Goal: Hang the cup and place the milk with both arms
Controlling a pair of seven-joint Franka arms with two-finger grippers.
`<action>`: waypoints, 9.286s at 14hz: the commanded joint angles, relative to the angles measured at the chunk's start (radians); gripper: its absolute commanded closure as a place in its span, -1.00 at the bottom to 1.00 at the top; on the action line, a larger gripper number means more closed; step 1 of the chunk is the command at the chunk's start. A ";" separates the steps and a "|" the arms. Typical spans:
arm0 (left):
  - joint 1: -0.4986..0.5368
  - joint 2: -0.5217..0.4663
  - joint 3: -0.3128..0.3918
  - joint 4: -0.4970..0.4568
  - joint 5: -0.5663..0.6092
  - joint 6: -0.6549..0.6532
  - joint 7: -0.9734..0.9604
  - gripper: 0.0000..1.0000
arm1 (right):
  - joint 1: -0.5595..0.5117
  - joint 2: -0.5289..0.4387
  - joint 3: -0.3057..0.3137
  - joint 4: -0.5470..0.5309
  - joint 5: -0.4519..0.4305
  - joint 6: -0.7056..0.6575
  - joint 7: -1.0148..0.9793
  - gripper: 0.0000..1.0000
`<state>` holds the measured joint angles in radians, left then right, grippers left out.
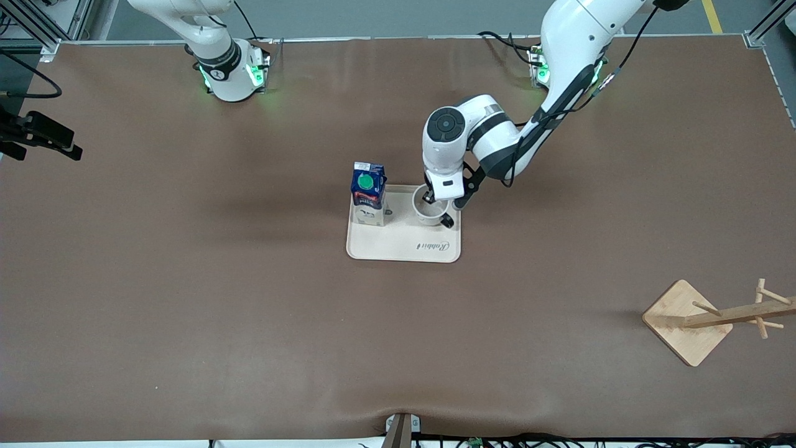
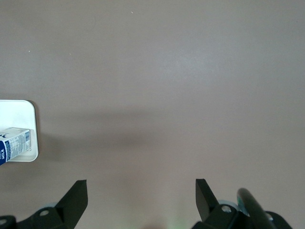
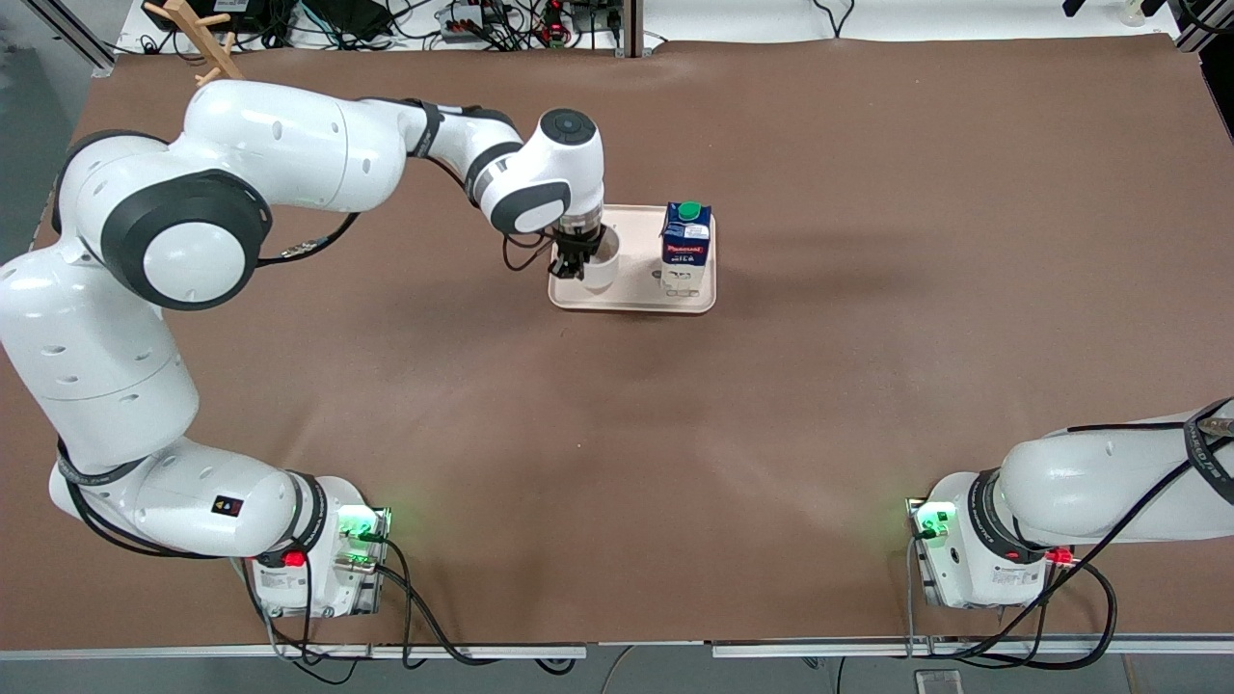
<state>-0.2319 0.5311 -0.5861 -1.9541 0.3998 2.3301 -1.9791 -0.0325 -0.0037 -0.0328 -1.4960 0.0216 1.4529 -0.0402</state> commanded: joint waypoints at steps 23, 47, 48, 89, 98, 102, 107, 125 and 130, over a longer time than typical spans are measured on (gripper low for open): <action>0.601 -0.293 -0.004 0.379 -0.099 -0.526 1.451 1.00 | 0.045 0.174 0.008 0.019 -0.002 0.089 0.000 -1.00; 0.924 -0.171 0.005 0.497 -0.302 -0.430 2.017 1.00 | 0.707 0.247 0.011 -0.254 0.123 0.444 0.833 -1.00; 0.934 -0.165 0.005 0.497 -0.302 -0.428 2.019 1.00 | 0.729 0.261 0.010 -0.253 0.123 0.469 0.858 -1.00; 0.944 -0.342 -0.205 0.512 -0.190 -0.819 1.838 -1.00 | 0.332 0.183 0.001 -0.220 0.113 0.193 0.509 1.00; 0.945 -0.416 -0.254 0.509 -0.207 -0.867 1.852 -1.00 | -0.039 0.223 -0.001 -0.248 0.097 0.215 0.023 1.00; 0.803 -0.428 -0.124 0.508 -0.216 -0.856 1.852 -1.00 | -0.096 0.231 -0.001 -0.349 0.031 0.349 -0.053 1.00; 0.476 -0.502 0.240 0.463 -0.314 -0.856 1.853 -1.00 | -0.119 0.231 -0.001 -0.421 0.031 0.422 -0.072 1.00; 0.273 -0.628 0.434 0.304 -0.381 -0.795 1.859 -1.00 | -0.124 0.261 0.001 -0.441 0.043 0.422 -0.079 -0.74; 0.276 -0.649 0.437 0.302 -0.381 -0.816 1.859 -1.00 | -0.122 0.261 0.002 -0.441 0.044 0.416 -0.079 -0.79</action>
<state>0.0444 -0.0828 -0.1594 -1.6340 0.0390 1.5229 -0.1380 -0.1353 0.2628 -0.0487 -1.9329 0.0640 1.8695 -0.1096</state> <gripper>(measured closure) 0.000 0.110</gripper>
